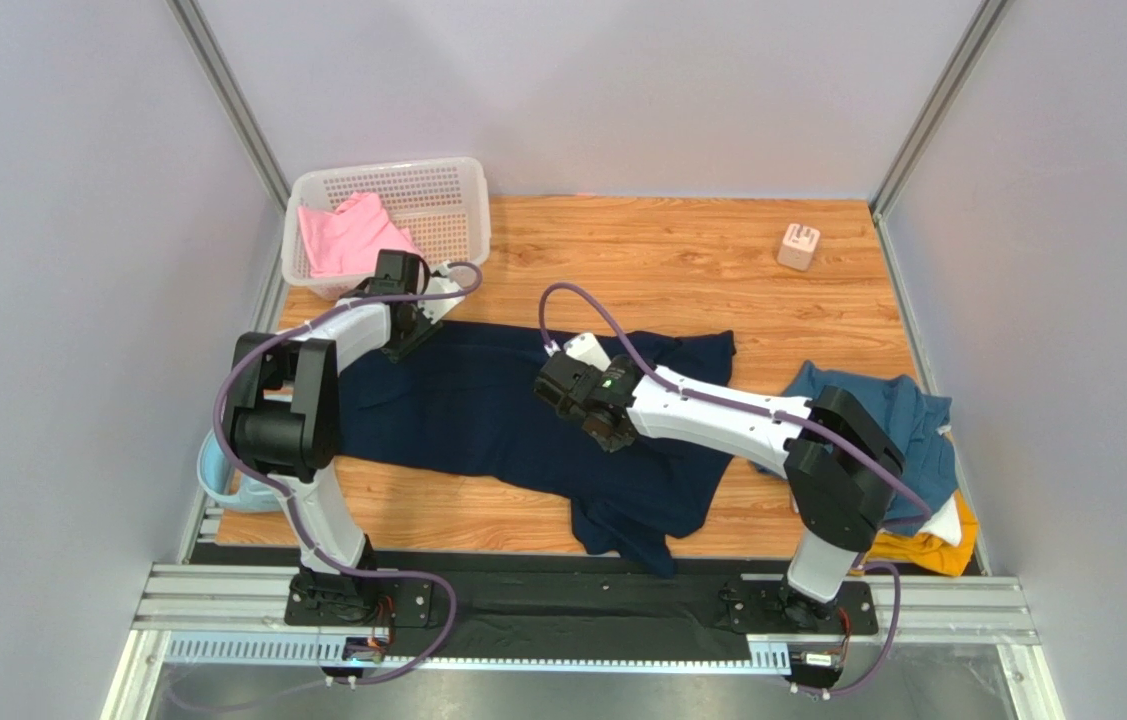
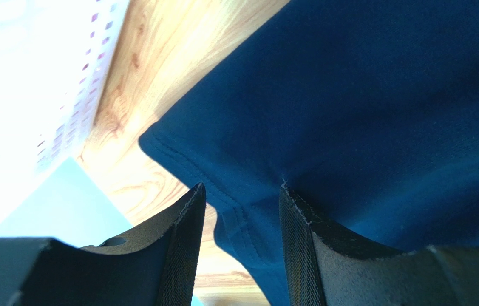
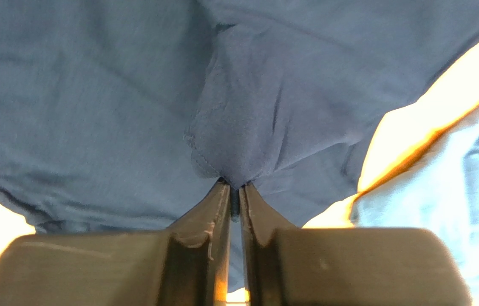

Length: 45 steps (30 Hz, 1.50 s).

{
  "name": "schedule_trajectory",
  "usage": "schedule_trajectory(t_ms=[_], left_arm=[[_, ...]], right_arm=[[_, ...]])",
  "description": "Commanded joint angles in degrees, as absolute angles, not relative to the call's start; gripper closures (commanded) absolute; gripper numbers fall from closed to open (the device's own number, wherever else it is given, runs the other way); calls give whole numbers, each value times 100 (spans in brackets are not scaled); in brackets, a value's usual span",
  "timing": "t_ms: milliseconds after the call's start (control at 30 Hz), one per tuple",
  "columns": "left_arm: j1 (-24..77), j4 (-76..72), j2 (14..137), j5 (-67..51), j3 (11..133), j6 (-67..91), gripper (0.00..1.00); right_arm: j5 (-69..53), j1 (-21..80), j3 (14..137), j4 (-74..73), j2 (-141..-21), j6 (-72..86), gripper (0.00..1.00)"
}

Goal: Fold and stack the t-shirts
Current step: Fold the flattened tshirt in 1/3 of the way

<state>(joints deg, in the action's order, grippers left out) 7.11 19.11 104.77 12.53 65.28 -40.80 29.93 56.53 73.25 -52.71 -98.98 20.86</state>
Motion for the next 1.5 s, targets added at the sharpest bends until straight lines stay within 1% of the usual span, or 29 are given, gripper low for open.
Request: schedule_trajectory(t_ms=[0,33,67,133,167,233,267,333,367,433,467,533,567,633,667,767,867,967,1267,1467], left_arm=[[703,1934,10160,1195,6618,-4096,47],[703,1916,10160,1195,6609,-4104,47],[703,1916,10151,1195,6601,-4122,47],[703,1907,10151,1213,6574,-4131,47],[703,1899,10151,1213,6574,-4131,47],[703,1898,10151,1213,6548,-4131,47],[703,1898,10143,1222,6530,-4131,47],[703,1907,10125,1204,6513,-4131,47],[703,1899,10116,1204,6504,-4131,47],[703,1916,10090,1204,6504,-4131,48],[703,1942,10081,1169,6513,-4122,48],[712,2047,10029,1108,6556,-4061,48],[729,2091,9994,1081,6583,-4043,48],[747,2180,9880,1046,6592,-4017,48],[756,2206,9853,1020,6592,-4025,48],[765,2241,9765,1028,6592,-4043,47],[773,2267,9756,967,6600,-4008,48],[835,2268,9826,984,6618,-3982,48],[853,2047,10335,1265,6767,-3955,48],[835,2031,10757,1362,6952,-3999,48]], right_arm=[[2611,5678,7181,-5405,-10107,2364,80],[2636,5678,7181,-5423,-10142,2373,75],[2680,5660,7224,-5492,-10151,2373,66],[2786,5581,7321,-5624,-10134,2390,55],[2821,5424,7391,-5660,-10116,2391,45],[2839,5222,7611,-5739,-10046,2417,40],[2874,4960,7672,-5731,-9915,2434,37],[2830,4616,7866,-5661,-9774,2505,36],[2647,4205,7910,-5582,-9634,2514,35],[2392,3755,7963,-5232,-9528,2566,35],[1982,3248,7972,-5116,-9571,2593,35],[1357,2762,8068,-4810,-9711,2724,36],[762,2394,8086,-4703,-9808,2794,36],[301,2146,8199,-4475,-10159,2882,36],[-119,2058,8261,-4456,-10273,2883,36],[-517,2135,8245,-4421,-10520,2883,36],[-667,2127,7912,-4114,-10503,2935,36],[-633,2083,7866,-4052,-10696,2962,36],[-274,1644,8235,-4008,-11530,3217,38],[-473,1099,8516,-4069,-12005,3349,38]])
